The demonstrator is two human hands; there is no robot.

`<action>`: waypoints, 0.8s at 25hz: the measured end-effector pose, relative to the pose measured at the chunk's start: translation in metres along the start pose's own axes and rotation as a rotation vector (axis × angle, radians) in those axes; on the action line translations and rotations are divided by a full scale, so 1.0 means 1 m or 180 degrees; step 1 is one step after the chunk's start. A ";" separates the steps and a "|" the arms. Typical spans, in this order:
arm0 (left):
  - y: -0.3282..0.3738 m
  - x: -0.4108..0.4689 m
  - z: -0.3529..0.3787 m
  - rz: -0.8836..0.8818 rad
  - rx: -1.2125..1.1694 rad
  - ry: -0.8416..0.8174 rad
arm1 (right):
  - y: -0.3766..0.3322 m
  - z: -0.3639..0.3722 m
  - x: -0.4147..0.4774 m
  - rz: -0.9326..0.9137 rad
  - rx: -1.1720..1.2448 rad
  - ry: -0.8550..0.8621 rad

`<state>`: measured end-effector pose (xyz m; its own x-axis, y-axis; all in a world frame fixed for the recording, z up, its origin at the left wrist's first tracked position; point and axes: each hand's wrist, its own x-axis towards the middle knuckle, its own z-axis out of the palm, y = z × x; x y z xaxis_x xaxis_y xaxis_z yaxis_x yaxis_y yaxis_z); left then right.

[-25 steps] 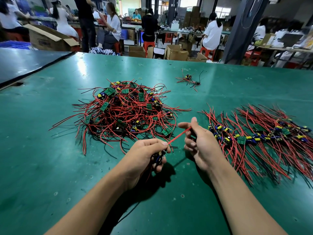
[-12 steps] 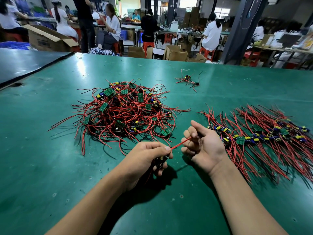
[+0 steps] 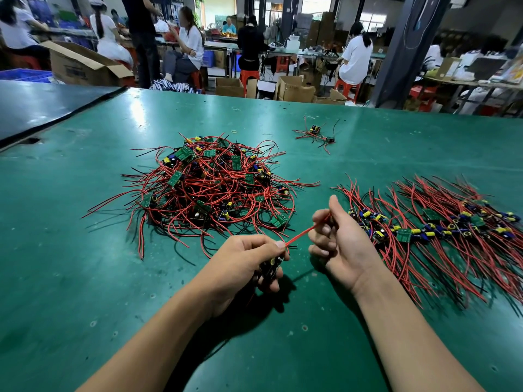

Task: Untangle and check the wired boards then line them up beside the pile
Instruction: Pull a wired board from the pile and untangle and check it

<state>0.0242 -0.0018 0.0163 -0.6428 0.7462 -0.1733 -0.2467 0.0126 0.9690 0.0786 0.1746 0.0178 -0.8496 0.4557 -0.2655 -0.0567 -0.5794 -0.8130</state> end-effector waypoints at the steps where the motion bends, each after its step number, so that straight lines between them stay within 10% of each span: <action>1: -0.001 0.001 0.000 -0.0003 -0.0040 0.0070 | 0.001 0.001 0.000 -0.0059 -0.0189 0.0016; 20: 0.004 0.015 -0.009 -0.0077 -0.0878 0.0065 | 0.030 0.016 -0.008 -0.1557 -0.2595 -0.0186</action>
<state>0.0068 0.0032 0.0161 -0.6481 0.7343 -0.2020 -0.4485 -0.1537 0.8805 0.0749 0.1431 0.0041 -0.8547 0.4756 0.2081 -0.0484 0.3262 -0.9441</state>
